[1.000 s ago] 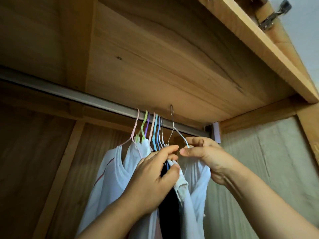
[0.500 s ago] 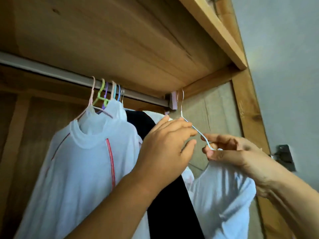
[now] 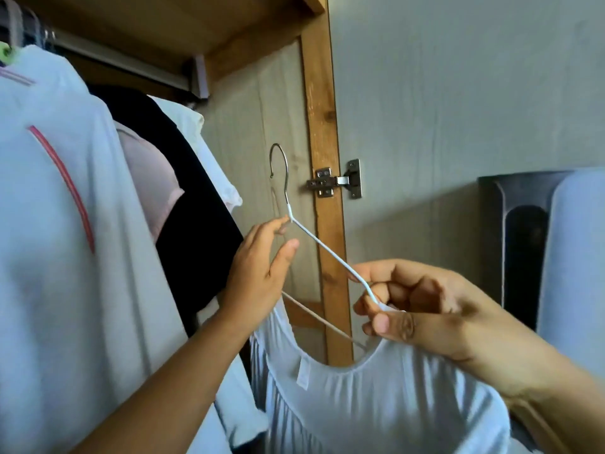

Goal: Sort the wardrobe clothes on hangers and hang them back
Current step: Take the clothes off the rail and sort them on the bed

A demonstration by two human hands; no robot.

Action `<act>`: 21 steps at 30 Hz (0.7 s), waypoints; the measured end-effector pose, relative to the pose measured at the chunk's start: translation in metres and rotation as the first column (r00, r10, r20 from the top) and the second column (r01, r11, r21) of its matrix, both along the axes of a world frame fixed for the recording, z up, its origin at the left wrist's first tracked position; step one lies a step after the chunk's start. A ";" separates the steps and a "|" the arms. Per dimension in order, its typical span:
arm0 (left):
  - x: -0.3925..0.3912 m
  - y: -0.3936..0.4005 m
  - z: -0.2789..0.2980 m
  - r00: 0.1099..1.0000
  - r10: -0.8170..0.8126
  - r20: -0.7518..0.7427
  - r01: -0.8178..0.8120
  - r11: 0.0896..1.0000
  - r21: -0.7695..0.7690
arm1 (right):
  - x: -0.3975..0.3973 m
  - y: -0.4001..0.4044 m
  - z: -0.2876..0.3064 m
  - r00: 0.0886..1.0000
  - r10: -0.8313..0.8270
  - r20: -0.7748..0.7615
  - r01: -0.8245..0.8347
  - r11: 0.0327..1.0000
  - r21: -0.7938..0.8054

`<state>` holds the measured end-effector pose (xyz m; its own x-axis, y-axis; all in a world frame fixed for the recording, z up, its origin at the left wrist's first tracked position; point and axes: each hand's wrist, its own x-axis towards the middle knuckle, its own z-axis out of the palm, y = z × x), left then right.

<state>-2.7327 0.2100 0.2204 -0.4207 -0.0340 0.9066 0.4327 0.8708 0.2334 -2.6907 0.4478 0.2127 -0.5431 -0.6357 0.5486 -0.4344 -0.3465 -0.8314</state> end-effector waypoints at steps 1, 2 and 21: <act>-0.001 0.000 -0.007 0.998 -0.052 -0.021 0.053 0.999 0.012 | 0.003 0.007 -0.008 1.000 0.000 0.005 0.000 1.000 0.021; -0.002 0.002 -0.018 0.995 -0.090 -0.038 0.090 0.996 0.003 | 0.007 0.015 -0.019 1.000 -0.013 0.019 0.012 0.999 0.045; 0.091 0.177 -0.213 0.931 -0.328 0.160 0.346 0.932 -0.107 | 0.105 0.170 -0.164 0.742 -0.595 -0.310 0.635 0.472 0.612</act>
<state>-2.6412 0.3871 0.0073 -0.5068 0.2471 0.8259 0.6780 0.7060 0.2048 -2.5857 0.6183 0.0485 -0.9254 -0.3342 0.1788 -0.3614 0.6355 -0.6823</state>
